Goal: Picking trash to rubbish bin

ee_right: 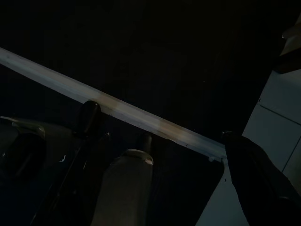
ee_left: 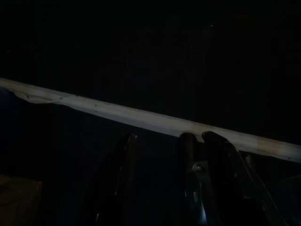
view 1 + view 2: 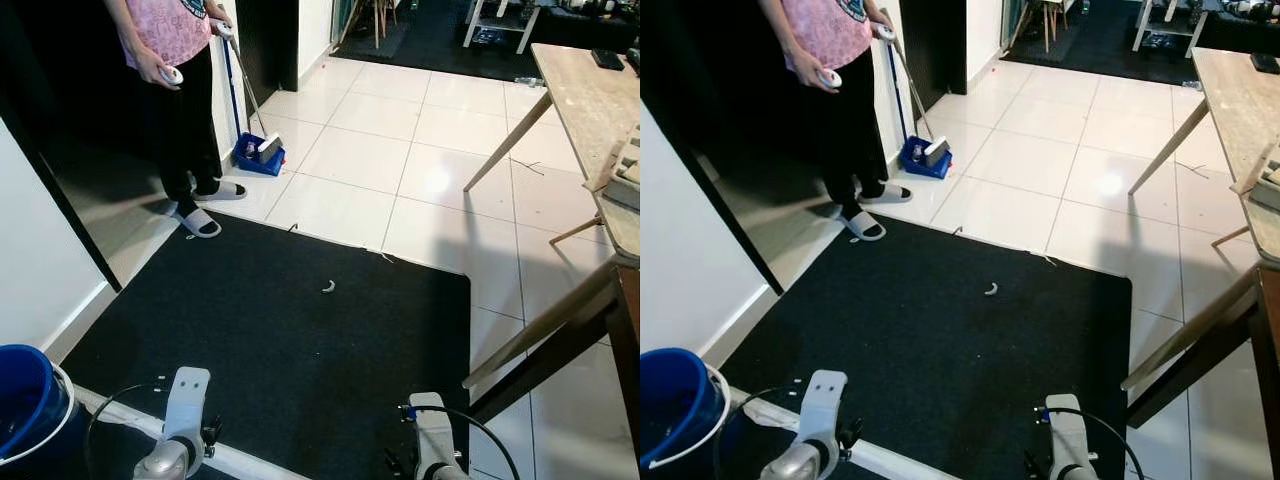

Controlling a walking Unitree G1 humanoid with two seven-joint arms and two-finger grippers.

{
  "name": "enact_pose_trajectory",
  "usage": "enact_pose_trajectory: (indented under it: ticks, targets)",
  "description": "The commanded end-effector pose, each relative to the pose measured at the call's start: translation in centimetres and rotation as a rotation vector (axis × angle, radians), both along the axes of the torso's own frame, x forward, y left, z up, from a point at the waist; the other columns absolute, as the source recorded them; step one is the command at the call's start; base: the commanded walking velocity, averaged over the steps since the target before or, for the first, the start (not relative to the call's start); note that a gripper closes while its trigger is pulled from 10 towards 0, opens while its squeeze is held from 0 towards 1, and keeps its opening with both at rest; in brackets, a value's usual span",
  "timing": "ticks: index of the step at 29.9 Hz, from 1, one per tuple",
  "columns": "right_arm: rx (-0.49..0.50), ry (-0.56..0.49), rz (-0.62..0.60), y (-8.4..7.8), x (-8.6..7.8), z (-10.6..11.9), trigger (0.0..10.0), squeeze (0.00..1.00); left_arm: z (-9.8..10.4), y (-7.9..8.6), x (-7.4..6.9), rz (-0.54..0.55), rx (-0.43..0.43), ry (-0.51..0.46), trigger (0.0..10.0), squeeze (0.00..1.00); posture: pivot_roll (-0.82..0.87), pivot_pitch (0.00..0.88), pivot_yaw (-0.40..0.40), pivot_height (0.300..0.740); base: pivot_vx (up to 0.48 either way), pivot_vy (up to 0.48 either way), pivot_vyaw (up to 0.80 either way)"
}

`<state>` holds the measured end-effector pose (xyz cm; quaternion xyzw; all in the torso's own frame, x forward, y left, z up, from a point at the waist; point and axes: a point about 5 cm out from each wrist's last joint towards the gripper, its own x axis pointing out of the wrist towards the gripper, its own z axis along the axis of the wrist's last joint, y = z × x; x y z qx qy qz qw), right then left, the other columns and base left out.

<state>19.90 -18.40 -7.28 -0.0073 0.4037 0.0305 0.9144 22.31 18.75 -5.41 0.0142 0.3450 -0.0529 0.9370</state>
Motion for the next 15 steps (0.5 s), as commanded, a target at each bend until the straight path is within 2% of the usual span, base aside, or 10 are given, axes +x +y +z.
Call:
enact_pose_trajectory:
  ticks: [1,15]
  targets:
    - [0.002,0.023,-0.010,0.09,-0.51,-0.33,10.0,0.00,-0.27,-0.04,-0.40,0.013,-0.009,0.010,10.0,0.00,0.11,0.104,-0.002,0.740,0.266,0.000,0.00]
    - [-0.008,0.032,-0.008,-0.19,-0.56,-0.35,10.0,0.00,-0.31,0.00,-0.43,0.031,-0.017,0.016,10.0,0.00,0.11,0.096,-0.003,0.740,0.304,0.000,0.00]
